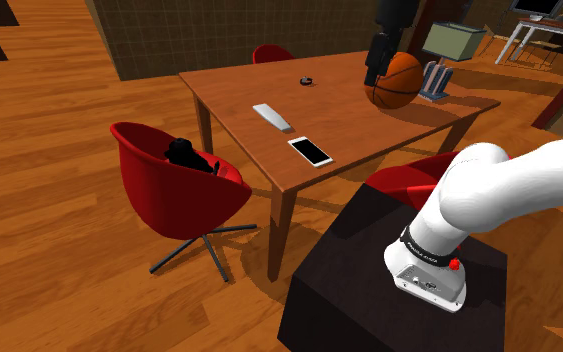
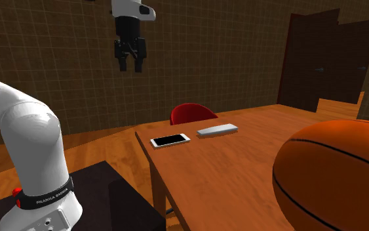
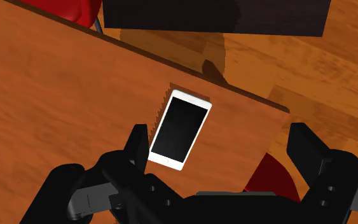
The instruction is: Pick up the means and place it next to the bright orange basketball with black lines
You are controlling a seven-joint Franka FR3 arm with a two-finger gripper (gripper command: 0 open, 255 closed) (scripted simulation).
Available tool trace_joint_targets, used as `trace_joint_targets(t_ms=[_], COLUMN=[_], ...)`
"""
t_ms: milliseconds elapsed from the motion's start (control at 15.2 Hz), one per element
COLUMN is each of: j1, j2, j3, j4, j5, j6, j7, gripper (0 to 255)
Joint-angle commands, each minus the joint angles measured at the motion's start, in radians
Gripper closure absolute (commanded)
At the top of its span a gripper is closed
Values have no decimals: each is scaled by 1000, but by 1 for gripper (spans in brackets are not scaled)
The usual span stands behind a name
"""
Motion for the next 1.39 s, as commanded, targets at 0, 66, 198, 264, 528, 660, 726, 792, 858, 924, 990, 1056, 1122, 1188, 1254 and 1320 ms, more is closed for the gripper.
trace_joint_targets(t_ms=[0,66,198,264,528,660,726,792,858,924,990,1056,1122,1188,1254,1320], j1=[0,-2,-7,-9,-17,-21,-23,-25,-26,-28,-30,-31,-33,-35,-37,-39], j2=[0,26,82,112,237,304,338,373,408,443,479,515,551,588,624,661], j3=[0,-1,-2,-3,-9,-12,-14,-16,-18,-20,-22,-25,-27,-30,-32,-35], j4=[0,-5,-10,-10,2,17,26,37,49,62,77,93,110,129,149,170], j5=[0,1,4,5,10,13,15,16,18,20,23,25,28,31,35,39], j6=[0,32,96,127,244,299,325,350,374,397,419,440,460,479,497,514], j7=[0,9,26,34,66,81,88,95,101,108,114,120,125,131,136,141], gripper=[0,0,0,0,0,0,0,0,0,0,0,0,0,0,0,0])
